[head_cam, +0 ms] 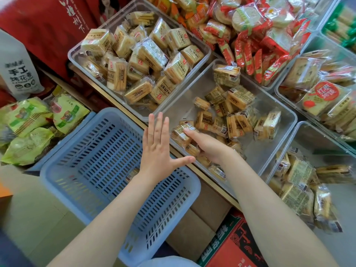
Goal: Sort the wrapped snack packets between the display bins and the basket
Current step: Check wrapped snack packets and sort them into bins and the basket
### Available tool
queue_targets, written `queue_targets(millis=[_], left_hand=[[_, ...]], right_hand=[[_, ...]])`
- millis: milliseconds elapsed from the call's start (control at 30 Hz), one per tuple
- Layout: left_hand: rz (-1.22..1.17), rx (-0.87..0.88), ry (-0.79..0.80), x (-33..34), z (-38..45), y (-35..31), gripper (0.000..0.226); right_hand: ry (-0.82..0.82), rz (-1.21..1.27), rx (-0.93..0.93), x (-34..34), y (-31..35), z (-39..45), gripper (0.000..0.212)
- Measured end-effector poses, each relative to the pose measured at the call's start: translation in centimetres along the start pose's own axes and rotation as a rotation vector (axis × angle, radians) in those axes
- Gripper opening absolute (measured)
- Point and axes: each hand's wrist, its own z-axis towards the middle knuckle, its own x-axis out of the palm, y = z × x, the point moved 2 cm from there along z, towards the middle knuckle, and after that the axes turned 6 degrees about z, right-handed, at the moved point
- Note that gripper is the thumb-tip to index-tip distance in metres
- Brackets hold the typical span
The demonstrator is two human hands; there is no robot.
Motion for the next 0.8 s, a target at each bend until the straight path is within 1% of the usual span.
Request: queue_targets(millis=[33, 67, 133, 167, 200, 300, 333, 367, 433, 500, 567, 633, 667, 733, 800], left_hand=[[-0.009, -0.005, 0.021, -0.1, 0.2, -0.1, 0.133], [-0.025, -0.013, 0.041, -0.3, 0.2, -0.1, 0.132], [-0.089, -0.037, 0.081, -1.4, 0.1, -0.5, 0.128], [-0.142, -0.047, 0.097, -2.0, 0.1, -0.9, 0.123], [-0.211, -0.054, 0.105, -2.7, 0.1, -1.4, 0.116], [-0.432, -0.071, 0.109, -4.5, -0.5, -3.4, 0.086], [-0.482, -0.066, 0.098, -4.9, -1.0, -4.1, 0.072], [-0.518, -0.061, 0.084, -5.5, -1.5, -4.9, 0.058], [-0.589, -0.037, 0.079, -6.8, -2.8, -6.6, 0.036], [-0.669, -0.022, 0.119, -8.2, -4.0, -8.1, 0.024], [-0.783, -0.064, 0.185, -8.9, -5.3, -9.2, 0.018], [-0.929, -0.137, 0.307, -8.9, -6.8, -10.1, 0.020], [-0.998, -0.166, 0.382, -8.8, -7.7, -10.5, 0.024], [-1.148, -0.216, 0.501, -8.3, -9.6, -11.0, 0.031], [-1.291, -0.303, 0.545, -7.9, -11.2, -11.5, 0.036]], right_hand=[[0.018, 0.031, -0.012, -0.2, -0.1, 0.0, 0.090], [0.011, 0.032, -0.021, -0.4, -0.1, -0.2, 0.090], [-0.052, 0.003, -0.048, -0.9, -0.3, -1.2, 0.100], [-0.091, 0.002, -0.064, -1.1, -0.2, -1.9, 0.100], [-0.116, 0.008, -0.087, -1.3, 0.0, -3.0, 0.091], [-0.095, 0.056, -0.185, -1.3, 0.6, -7.0, 0.042], [-0.094, 0.074, -0.223, -1.1, 0.7, -8.6, 0.031], [-0.107, 0.093, -0.262, -1.0, 0.7, -10.2, 0.025], [-0.148, 0.147, -0.333, -0.8, -0.1, -13.3, 0.026], [-0.153, 0.257, -0.377, -0.6, -1.7, -16.3, 0.036], [-0.122, 0.388, -0.396, -0.2, -3.7, -19.1, 0.053], [-0.102, 0.479, -0.412, 0.1, -6.1, -21.3, 0.061], [-0.110, 0.502, -0.417, 0.1, -7.2, -22.3, 0.059], [-0.154, 0.545, -0.425, 0.0, -9.5, -24.0, 0.051], [-0.196, 0.628, -0.428, -0.3, -11.7, -25.5, 0.039]])
